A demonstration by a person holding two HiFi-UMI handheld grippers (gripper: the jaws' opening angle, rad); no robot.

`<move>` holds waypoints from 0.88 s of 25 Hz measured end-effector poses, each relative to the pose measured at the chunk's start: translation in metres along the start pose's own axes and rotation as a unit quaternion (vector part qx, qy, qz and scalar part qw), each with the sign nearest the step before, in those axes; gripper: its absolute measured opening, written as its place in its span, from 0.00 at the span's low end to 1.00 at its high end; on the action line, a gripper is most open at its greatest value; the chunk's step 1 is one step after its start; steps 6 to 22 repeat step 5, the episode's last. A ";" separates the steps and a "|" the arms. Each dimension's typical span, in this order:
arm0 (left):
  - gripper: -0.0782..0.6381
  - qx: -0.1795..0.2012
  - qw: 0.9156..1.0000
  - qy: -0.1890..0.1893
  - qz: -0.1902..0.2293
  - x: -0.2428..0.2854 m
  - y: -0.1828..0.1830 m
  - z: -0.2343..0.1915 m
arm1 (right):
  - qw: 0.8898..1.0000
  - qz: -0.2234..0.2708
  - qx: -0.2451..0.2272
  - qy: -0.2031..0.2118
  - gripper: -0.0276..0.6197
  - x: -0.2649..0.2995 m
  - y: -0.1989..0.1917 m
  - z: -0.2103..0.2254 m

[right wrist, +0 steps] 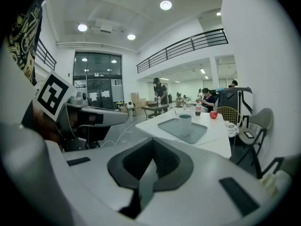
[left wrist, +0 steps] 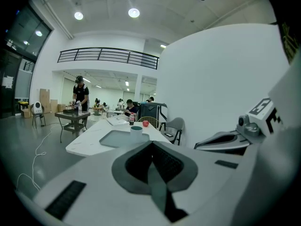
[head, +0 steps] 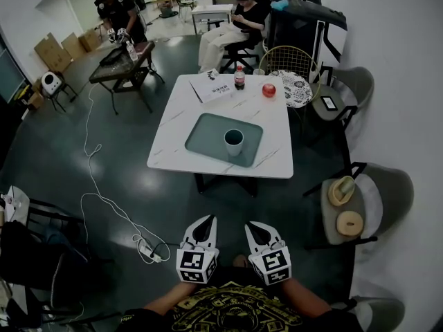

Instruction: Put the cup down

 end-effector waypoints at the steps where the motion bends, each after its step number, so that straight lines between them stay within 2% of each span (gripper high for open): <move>1: 0.12 0.000 1.000 0.000 0.000 0.000 0.000 0.001 | 1.000 -0.001 -0.001 -0.002 0.05 0.000 0.003 0.000; 22: 0.12 0.000 1.000 0.002 -0.001 -0.002 0.000 0.001 | 1.000 0.000 -0.004 0.002 0.05 0.000 0.010 -0.003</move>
Point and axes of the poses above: the fingertips, and each gripper's own axes: x forward along the fingers, z to its right, y out of its top, the point moved 3 cm from there along -x, backward along the fingers, and after that the axes turned 15 degrees about z, right-handed, at the moved point
